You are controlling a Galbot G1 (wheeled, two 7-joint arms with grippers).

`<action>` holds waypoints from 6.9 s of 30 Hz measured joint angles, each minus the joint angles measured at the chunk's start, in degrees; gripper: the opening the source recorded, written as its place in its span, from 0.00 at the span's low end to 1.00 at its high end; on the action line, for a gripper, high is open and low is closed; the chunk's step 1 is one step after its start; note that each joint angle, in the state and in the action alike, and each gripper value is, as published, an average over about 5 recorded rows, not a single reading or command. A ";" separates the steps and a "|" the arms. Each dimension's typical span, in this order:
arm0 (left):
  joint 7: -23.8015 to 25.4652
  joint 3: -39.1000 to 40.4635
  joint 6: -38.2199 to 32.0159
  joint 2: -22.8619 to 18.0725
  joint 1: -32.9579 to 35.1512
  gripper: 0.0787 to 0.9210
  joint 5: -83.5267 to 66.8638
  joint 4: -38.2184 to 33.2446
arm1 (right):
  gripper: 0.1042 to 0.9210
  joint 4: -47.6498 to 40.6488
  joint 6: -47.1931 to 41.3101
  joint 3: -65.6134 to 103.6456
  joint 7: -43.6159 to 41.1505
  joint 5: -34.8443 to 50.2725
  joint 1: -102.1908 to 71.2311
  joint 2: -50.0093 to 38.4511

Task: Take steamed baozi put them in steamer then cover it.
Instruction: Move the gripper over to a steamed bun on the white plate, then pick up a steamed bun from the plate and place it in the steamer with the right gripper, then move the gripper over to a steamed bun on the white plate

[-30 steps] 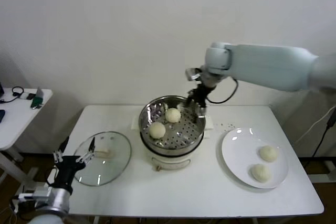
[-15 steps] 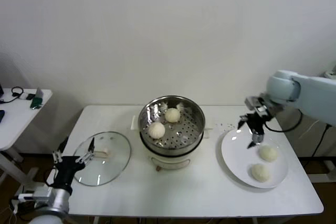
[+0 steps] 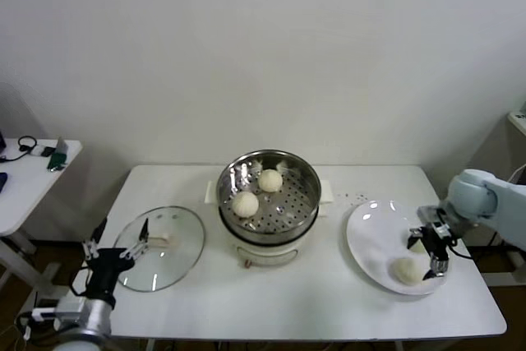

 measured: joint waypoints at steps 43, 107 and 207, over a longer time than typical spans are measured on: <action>0.00 0.42 0.11 -0.18 0.08 0.88 0.95 0.40 | 0.72 -6.24 4.28 2.08 -1.88 -1.25 -0.58 7.57; 0.07 1.30 0.66 -0.42 0.99 0.88 -0.32 -0.38 | 0.79 -9.80 31.39 -14.18 -7.16 -1.63 21.99 53.07; 0.43 1.57 0.22 -1.93 2.84 0.88 1.54 -1.08 | 0.76 -24.63 4.41 13.66 0.42 -7.23 -9.00 11.41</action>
